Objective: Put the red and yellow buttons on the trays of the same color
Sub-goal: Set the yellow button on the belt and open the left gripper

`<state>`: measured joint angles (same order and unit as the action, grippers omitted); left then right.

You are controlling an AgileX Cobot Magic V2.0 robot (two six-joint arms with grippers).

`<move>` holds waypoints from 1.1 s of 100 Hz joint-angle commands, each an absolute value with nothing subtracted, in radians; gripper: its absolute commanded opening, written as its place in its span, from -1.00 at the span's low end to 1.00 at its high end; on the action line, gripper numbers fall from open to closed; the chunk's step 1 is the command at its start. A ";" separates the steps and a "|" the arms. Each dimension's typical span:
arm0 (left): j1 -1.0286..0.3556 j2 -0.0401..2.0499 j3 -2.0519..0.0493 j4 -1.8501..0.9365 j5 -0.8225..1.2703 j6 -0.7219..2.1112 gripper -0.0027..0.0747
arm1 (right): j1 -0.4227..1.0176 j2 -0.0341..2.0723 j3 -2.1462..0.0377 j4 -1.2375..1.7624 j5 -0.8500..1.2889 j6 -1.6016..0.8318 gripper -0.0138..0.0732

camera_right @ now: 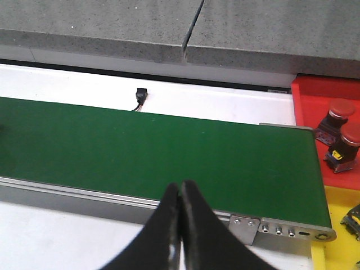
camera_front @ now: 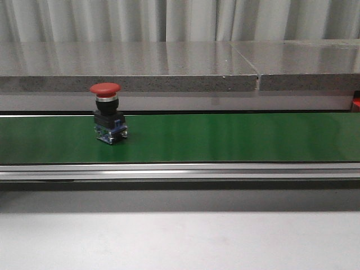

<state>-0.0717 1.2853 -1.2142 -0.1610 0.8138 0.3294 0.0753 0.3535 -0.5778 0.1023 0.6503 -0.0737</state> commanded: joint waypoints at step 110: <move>-0.308 0.362 -0.635 -0.111 0.663 0.136 -0.99 | 0.076 0.407 -0.615 0.117 0.592 -0.079 -0.83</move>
